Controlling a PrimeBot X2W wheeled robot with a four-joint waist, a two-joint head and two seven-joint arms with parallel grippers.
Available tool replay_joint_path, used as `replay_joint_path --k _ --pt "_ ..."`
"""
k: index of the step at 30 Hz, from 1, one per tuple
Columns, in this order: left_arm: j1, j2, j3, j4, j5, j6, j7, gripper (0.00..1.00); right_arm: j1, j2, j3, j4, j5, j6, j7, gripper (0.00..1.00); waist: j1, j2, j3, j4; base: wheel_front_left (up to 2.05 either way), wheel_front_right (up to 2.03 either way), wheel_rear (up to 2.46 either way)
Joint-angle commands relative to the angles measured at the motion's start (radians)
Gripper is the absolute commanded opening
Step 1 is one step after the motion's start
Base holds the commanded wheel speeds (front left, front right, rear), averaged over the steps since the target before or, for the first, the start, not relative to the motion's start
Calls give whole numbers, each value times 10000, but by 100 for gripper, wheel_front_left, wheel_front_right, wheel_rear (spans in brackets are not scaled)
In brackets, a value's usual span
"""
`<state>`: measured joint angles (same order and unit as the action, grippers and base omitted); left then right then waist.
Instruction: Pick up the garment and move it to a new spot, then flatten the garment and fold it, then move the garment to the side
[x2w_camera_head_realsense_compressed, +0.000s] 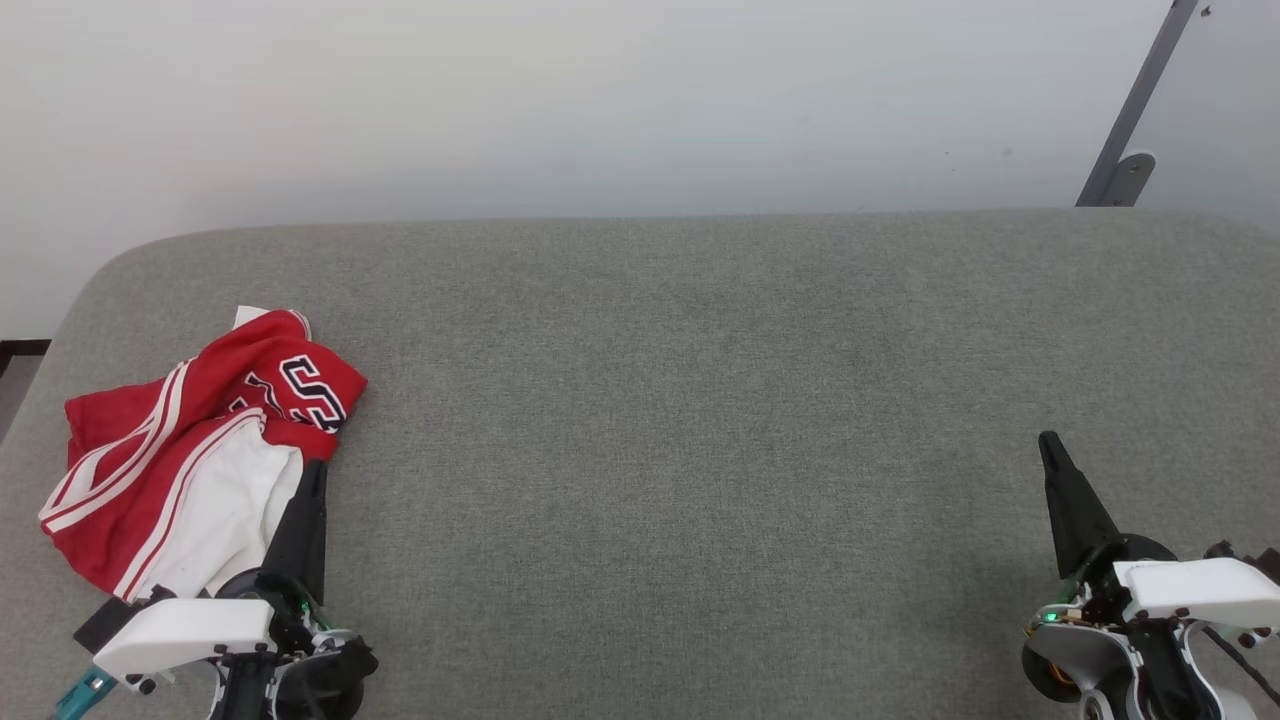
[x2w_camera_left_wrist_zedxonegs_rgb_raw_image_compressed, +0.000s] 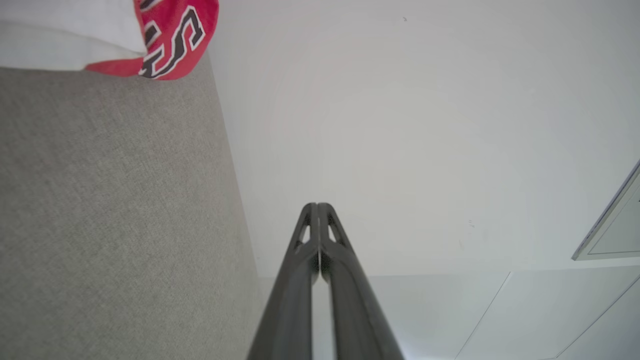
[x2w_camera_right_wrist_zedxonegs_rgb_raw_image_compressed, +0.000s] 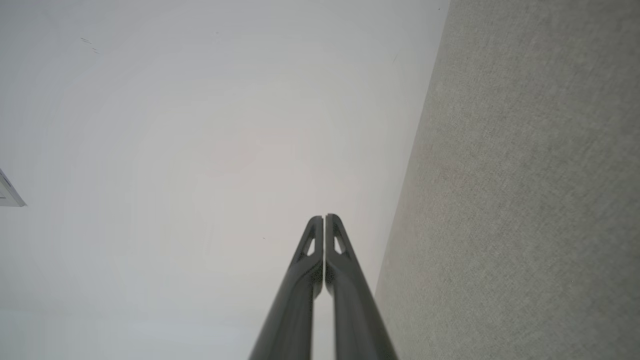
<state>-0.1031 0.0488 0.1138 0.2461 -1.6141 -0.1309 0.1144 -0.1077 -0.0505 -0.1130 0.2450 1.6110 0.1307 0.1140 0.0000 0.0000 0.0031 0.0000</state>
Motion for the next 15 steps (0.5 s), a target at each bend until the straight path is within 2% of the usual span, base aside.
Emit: replay_joint_path --k 1,15 --pt "-142 20 3 -13 28 4 14 0 -43 14 -3 25 38 0 5 0 0 0 0 0 0 0 0" --pt "-142 20 3 -13 28 4 14 0 -43 14 -3 25 38 0 7 0 0 0 0 0 0 0 0"
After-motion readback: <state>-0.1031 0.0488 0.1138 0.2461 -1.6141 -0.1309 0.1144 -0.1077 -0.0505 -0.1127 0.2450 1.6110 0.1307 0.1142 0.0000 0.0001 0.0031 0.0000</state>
